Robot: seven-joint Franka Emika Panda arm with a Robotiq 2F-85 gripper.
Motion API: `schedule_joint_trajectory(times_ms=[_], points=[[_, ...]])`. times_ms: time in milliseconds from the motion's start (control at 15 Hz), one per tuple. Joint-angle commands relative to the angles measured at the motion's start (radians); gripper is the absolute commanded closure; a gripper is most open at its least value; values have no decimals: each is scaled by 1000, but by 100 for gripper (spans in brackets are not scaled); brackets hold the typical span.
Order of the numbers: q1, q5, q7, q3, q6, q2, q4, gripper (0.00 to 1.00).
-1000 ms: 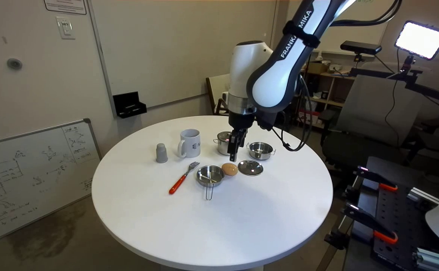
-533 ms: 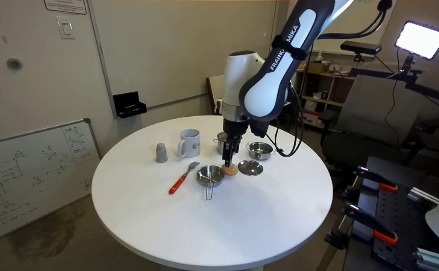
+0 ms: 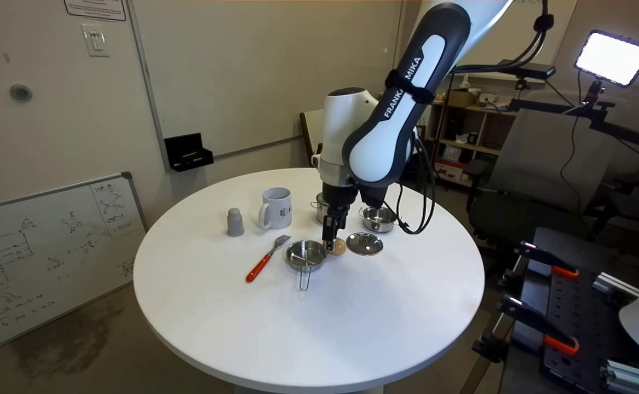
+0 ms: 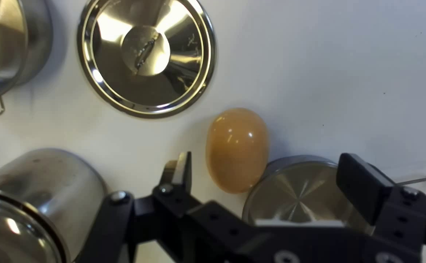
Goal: Place the egg on the silver pan
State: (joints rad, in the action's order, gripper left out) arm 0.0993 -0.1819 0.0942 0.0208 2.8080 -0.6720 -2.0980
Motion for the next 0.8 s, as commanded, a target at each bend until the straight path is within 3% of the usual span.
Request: schedule_joint_trajectory(times_ms=[0,733], points=[[-1,-15,9,11,-19,-49,50,0],[-13,-14,28,16,-52,-124,116,0]])
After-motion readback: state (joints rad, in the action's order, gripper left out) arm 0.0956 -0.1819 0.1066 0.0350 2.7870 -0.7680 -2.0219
